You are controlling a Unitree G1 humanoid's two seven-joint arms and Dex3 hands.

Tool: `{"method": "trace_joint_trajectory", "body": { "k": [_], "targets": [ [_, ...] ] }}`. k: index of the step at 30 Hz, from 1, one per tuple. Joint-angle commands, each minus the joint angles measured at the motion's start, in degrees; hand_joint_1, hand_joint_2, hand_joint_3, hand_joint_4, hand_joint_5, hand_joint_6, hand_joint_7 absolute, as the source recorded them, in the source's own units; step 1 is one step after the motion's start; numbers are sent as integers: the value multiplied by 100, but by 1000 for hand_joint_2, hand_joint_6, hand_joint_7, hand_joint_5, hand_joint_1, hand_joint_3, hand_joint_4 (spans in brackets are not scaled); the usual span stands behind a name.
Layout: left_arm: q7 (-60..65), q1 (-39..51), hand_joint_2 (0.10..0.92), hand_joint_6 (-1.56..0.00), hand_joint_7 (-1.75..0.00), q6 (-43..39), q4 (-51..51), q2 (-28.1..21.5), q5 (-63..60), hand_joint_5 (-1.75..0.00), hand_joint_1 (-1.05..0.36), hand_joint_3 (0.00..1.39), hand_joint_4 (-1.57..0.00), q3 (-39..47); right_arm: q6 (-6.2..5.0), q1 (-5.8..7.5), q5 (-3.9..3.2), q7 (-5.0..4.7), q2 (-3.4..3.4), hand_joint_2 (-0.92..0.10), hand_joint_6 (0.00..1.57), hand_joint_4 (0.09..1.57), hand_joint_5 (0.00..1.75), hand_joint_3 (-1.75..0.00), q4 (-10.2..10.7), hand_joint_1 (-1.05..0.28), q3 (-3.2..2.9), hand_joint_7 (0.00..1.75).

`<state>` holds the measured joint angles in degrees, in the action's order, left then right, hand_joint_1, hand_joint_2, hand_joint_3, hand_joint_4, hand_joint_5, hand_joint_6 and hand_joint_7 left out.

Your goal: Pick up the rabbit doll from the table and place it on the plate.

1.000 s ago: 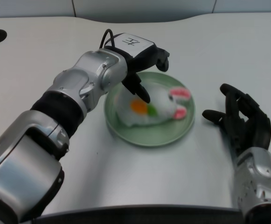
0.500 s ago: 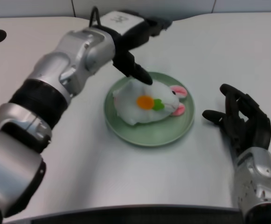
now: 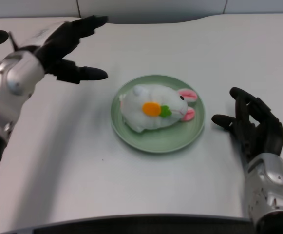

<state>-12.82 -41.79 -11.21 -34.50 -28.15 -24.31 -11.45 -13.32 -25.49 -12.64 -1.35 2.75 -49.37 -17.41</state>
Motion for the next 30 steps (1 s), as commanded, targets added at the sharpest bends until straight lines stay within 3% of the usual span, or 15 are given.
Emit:
{"method": "trace_joint_trajectory", "body": {
  "k": [1, 3, 6, 9, 10, 14, 16, 18, 21, 24, 26, 30],
  "targets": [
    [323, 571, 921, -248, -74, -316, 180, 40, 454, -160, -746, 351, -294, 418, 7, 7, -1, -20, -19, -921, 690, 729, 984, -307, -6, -300, 4, 445],
    [440, 875, 921, -272, -75, -417, 297, 68, 617, -183, -720, 341, -332, 574, 37, 19, -14, -25, -30, -921, 699, 734, 985, -304, 45, -301, 3, 447],
    [610, 1380, 921, -308, -76, -594, 521, 141, 870, -227, -683, 347, -385, 806, -9, 21, -16, -9, -35, -921, 709, 741, 984, -296, 10, -303, 1, 451],
    [614, 1826, 921, -417, -42, -649, 746, 309, 1291, -564, -674, 342, -401, 1086, -1, 31, -25, 7, -43, -921, 709, 756, 991, -287, 24, -312, 3, 451],
    [589, 1983, 921, -450, -45, -632, 837, 383, 1451, -664, -670, 342, -477, 1173, 9, 33, -34, 8, -48, -921, 711, 761, 994, -284, 34, -313, -3, 452],
    [644, 2614, 921, -518, -49, -511, 1238, 633, 1769, -893, -660, 377, -574, 1363, 20, 36, -13, -25, -51, -921, 710, 773, 1007, -276, 56, -316, 8, 452],
    [684, 2808, 921, -584, -58, -414, 1357, 786, 1911, -1059, -636, 389, -546, 1442, 18, 30, -6, -19, -37, -921, 711, 777, 1010, -274, 55, -315, 10, 453],
    [701, 2956, 921, -643, -79, -334, 1419, 952, 2078, -1118, -614, 388, -576, 1526, 35, 12, -2, -16, -13, -921, 713, 777, 1010, -275, 33, -310, 8, 454],
    [724, 3181, 921, -706, -95, -199, 1540, 1166, 2288, -1224, -574, 416, -622, 1631, 57, -13, -53, 22, 2, -921, 723, 775, 1004, -274, 2, -299, -29, 459],
    [739, 3540, 921, -789, -132, 297, 1975, 1475, 2618, -1528, -531, 430, -562, 1745, 11, -6, -2, 27, 44, -921, 712, 738, 980, -286, -30, -296, -7, 452],
    [760, 3773, 921, -815, -159, 528, 2226, 1575, 2684, -1643, -503, 458, -542, 1756, 28, 2, 33, 9, 70, -921, 694, 732, 978, -298, -33, -303, 11, 441],
    [887, 4152, 921, -857, -226, 925, 2574, 1790, 2730, -1740, -437, 522, -525, 1786, 10, 9, 7, 88, 106, -921, 691, 748, 998, -309, -68, -321, -6, 440]
  ]
}}
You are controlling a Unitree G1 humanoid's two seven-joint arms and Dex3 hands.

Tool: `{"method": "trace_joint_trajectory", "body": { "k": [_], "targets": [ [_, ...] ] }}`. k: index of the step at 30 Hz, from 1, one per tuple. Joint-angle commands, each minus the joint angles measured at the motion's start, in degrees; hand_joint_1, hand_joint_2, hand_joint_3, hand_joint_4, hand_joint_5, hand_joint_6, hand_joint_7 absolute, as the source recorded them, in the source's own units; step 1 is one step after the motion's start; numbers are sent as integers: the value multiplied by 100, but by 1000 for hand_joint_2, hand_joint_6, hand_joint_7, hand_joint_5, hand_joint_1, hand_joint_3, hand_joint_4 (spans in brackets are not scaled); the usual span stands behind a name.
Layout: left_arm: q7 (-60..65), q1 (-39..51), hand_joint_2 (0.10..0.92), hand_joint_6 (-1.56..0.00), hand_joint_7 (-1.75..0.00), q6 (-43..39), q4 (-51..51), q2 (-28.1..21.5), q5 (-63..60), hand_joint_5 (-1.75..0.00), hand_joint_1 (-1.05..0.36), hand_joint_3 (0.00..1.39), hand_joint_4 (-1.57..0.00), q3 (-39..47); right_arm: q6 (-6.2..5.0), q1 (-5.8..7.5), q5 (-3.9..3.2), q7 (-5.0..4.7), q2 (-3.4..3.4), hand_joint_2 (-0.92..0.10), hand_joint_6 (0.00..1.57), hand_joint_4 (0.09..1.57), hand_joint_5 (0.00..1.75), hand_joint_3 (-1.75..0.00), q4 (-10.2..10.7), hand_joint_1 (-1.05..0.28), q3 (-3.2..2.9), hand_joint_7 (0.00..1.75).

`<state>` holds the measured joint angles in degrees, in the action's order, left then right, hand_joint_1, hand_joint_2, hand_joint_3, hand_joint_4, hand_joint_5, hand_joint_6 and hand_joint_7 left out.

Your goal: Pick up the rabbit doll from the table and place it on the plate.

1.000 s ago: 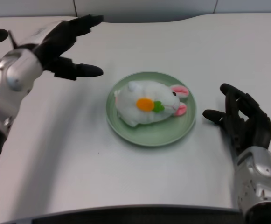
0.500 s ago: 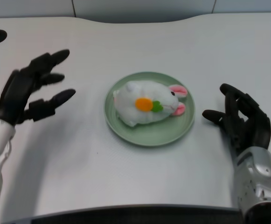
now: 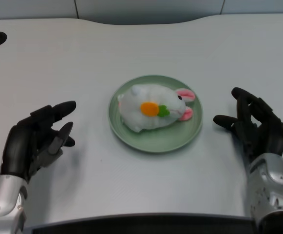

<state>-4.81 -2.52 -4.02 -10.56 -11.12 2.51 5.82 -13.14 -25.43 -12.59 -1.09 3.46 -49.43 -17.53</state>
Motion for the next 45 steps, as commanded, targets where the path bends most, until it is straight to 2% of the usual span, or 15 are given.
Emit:
{"method": "trace_joint_trajectory", "body": {
  "k": [1, 3, 5, 6, 9, 11, 14, 16, 17, 22, 28, 31, 38, 42, 45],
  "targets": [
    [102, 259, 921, -863, -249, 238, 202, 101, 26, -1744, -428, 534, -542, 55, -2, 0, 7, 60, 45, -921, 683, 739, 997, -317, -69, -312, 8, 436],
    [175, 314, 921, -870, -273, 317, 208, 155, 0, -1746, -425, 541, -551, 63, 1, -15, 16, 64, 69, -921, 682, 733, 999, -322, -89, -306, 8, 435],
    [247, 348, 921, -727, -657, 383, 207, 207, -1, -1746, -436, 550, -574, 73, -1, -42, 28, 59, 96, -921, 679, 732, 1006, -332, -123, -297, 10, 435],
    [265, 355, 921, -689, -747, 401, 212, 217, -3, -1746, -439, 552, -577, 75, -3, -49, 31, 58, 102, -921, 679, 733, 1009, -334, -135, -297, 10, 435],
    [253, 328, 921, -649, -838, 356, 67, 234, 39, -1746, -441, 554, -580, 120, -3, -77, 17, 77, 124, -921, 678, 731, 1013, -336, -174, -297, -4, 436],
    [244, 283, 921, -550, -1314, 275, -143, 253, 84, -1746, -427, 554, -568, 176, -8, -121, -15, 119, 155, -921, 690, 720, 1008, -321, -247, -301, -38, 443],
    [253, 230, 921, -507, -1483, 159, -301, 255, 45, -1746, -427, 545, -584, 192, -40, -157, -23, 160, 177, -921, 700, 726, 1011, -310, -318, -303, -52, 449],
    [248, 204, 921, -500, -1516, 34, -400, 250, 30, -1746, -438, 536, -594, 191, -37, -180, -44, 165, 178, -921, 700, 738, 1019, -306, -341, -303, -67, 451],
    [246, 198, 921, -499, -1523, 11, -425, 248, 33, -1746, -441, 533, -598, 192, -59, -186, -21, 156, 184, -921, 697, 742, 1023, -305, -362, -304, -52, 450],
    [302, 154, 921, -496, -1522, -86, -556, 199, -22, -1746, -455, 523, -608, 206, -116, -257, -27, 154, 178, -921, 694, 717, 1006, -288, -515, -316, -65, 450],
    [324, 158, 921, -486, -1546, -12, -568, 110, -73, -1746, -464, 526, -582, 226, -184, -257, 55, 74, 147, -921, 692, 722, 1007, -298, -539, -325, -7, 446],
    [330, 149, 921, -484, -1552, 33, -563, 93, -84, -1746, -464, 519, -576, 240, -183, -245, 11, 113, 117, -921, 691, 722, 1017, -314, -502, -322, -28, 443],
    [277, 126, 921, -499, -1542, -28, -604, 82, -51, -1746, -458, 502, -598, 272, -128, -272, -33, 84, 97, -921, 714, 737, 1018, -306, -500, -304, -65, 452],
    [315, 146, 921, -468, -1549, -19, -536, 93, -90, -1746, -442, 517, -572, 275, -70, -281, -25, 23, 96, -921, 706, 723, 1012, -312, -468, -300, -45, 450],
    [308, 152, 921, -478, -1533, -24, -524, 91, -88, -1746, -447, 527, -572, 276, -119, -274, -26, 52, 99, -921, 702, 726, 1007, -304, -490, -305, -39, 447]
  ]
}}
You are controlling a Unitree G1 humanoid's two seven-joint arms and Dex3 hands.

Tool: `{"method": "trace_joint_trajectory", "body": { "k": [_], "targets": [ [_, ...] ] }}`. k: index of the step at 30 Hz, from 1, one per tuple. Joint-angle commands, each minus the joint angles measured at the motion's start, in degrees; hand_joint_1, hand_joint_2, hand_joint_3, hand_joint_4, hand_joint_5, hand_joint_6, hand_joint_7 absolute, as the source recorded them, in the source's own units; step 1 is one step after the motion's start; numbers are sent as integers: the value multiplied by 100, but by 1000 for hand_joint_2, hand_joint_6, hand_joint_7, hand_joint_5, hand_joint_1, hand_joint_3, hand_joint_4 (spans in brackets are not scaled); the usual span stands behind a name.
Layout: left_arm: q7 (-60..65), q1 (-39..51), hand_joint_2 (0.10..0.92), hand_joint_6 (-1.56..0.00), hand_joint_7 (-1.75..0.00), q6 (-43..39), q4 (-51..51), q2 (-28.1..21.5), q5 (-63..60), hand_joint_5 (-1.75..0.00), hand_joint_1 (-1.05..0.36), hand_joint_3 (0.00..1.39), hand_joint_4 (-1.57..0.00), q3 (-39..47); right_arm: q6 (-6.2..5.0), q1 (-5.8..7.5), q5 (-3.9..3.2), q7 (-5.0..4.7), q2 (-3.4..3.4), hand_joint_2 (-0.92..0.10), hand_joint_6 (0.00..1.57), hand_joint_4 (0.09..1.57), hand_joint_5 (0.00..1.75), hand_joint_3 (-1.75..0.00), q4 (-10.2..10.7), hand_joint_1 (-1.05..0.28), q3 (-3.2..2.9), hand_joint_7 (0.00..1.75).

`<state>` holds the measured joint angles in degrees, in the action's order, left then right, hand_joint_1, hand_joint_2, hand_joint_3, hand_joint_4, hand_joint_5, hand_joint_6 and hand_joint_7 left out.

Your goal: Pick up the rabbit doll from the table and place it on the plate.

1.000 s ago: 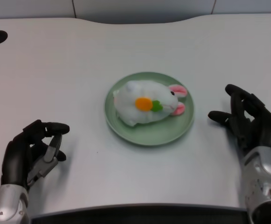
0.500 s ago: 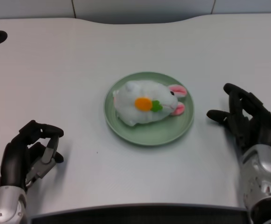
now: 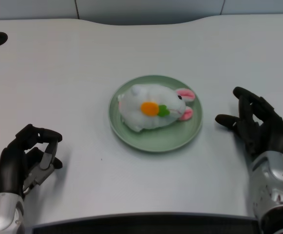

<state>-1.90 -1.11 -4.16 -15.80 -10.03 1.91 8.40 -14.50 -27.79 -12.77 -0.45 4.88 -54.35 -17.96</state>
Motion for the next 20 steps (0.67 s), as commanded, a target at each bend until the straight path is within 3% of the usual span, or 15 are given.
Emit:
{"method": "trace_joint_trajectory", "body": {
  "k": [1, 12, 14, 16, 20],
  "targets": [
    [13, 9, 921, -480, -1531, -16, -2, -6, -8, -1746, -445, 529, -572, 26, 4, -38, -9, 4, -39, -921, 701, 724, 1003, -302, -11, -306, 6, 446],
    [-14, -10, 921, -499, -1556, 38, -35, -7, 9, -1746, -451, 493, -600, 54, -19, -38, -18, 33, -37, -921, 707, 730, 1007, -305, -34, -311, 7, 443],
    [-1, 11, 921, -491, -1555, 42, -4, 10, 10, -1746, -451, 498, -600, 53, 19, -47, -41, -3, -53, -921, 719, 746, 1014, -301, -10, -315, -13, 450],
    [0, 11, 921, -485, -1550, 13, -24, 21, 22, -1746, -452, 504, -599, 60, 56, -43, -12, -47, -53, -921, 717, 749, 1013, -297, 29, -313, 9, 448],
    [-35, 1, 921, -500, -1536, 56, -23, 12, 64, -1746, -456, 496, -600, 83, -3, -31, -7, 12, -41, -921, 706, 743, 1008, -306, 6, -312, 25, 440]
  ]
}}
